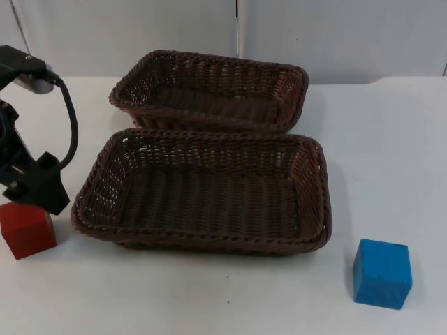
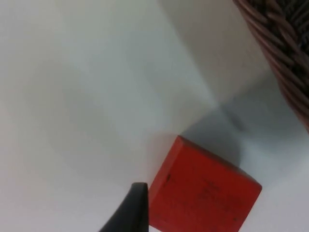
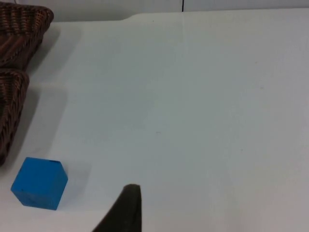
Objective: Pick up one cube with the left hand and place it into the upper basket. Pick up one cube with the right hand and place it into the lower basket.
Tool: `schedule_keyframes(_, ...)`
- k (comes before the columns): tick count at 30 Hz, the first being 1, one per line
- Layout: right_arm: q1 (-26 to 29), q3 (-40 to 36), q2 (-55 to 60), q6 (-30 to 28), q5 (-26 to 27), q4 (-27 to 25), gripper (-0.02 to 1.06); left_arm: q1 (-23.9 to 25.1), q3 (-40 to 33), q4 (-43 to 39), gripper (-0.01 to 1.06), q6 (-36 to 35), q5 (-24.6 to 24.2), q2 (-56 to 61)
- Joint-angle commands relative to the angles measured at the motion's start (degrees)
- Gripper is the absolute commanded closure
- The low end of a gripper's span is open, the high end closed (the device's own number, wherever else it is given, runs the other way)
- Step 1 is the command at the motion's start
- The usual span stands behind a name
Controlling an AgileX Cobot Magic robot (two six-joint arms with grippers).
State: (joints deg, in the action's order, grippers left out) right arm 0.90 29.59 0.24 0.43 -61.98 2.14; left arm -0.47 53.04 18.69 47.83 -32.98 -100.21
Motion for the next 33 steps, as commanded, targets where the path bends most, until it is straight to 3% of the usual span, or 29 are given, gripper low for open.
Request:
schedule_keyframes(1,-0.1,-0.1,-0.2,0.1,0.2,0.0,0.00,-0.2,0.4,-0.3,0.00,-0.1,0.8,-0.1)
schedule_keyframes(9,-0.1,-0.1,-0.2,0.1,0.2,0.0,0.00,-0.2,0.4,-2.3,0.00,-1.1,0.9,-2.1)
schedule_keyframes(16,-0.1,-0.1,-0.2,0.1,0.2,0.0,0.00,-0.2,0.4,-5.2,0.00,-6.5,4.7,-2.6)
schedule_keyframes(33,-0.1,-0.1,-0.2,0.1,0.2,0.0,0.00,-0.2,0.4,-8.0,0.00,-10.6,7.4,-6.9)
